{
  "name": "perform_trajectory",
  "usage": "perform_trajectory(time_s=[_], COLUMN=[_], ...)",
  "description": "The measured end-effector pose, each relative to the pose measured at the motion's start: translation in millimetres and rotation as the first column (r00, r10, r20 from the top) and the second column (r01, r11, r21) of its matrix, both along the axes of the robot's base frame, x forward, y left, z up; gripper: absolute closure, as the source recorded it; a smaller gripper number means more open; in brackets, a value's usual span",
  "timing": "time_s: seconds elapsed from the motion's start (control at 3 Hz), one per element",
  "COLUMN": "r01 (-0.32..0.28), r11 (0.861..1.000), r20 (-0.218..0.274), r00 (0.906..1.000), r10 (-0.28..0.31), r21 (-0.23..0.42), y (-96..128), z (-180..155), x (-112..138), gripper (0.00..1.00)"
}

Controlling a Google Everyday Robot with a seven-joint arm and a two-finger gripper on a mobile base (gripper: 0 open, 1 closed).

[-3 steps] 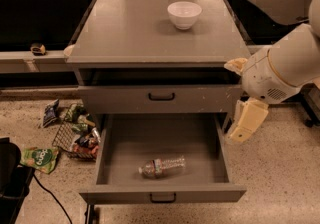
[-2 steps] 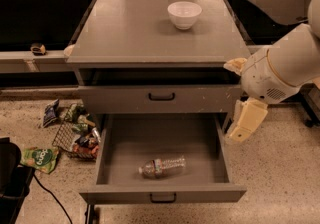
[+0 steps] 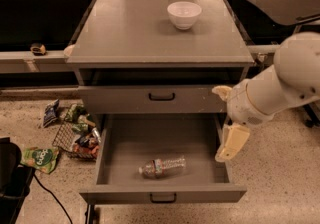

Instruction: Pick water bottle from middle drawer and place on counter

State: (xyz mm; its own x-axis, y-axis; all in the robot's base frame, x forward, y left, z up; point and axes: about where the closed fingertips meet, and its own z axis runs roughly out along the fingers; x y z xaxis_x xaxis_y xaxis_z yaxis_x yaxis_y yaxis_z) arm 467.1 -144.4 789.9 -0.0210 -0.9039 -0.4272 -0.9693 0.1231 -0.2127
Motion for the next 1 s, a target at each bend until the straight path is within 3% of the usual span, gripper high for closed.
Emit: perform_trajectory(time_s=[0.67, 1.0], r01=[-0.134, -0.171], r11=[0.989, 0.977], r20=[0.004, -0.028], r00=[0.9910, 0.9841], r10=[0.134, 0.176], r21=[0.058, 0.125], y=[22.3, 40.5], z=[-105.7, -157.8], x=[10.5, 19.3], gripper=[0.00, 0.00])
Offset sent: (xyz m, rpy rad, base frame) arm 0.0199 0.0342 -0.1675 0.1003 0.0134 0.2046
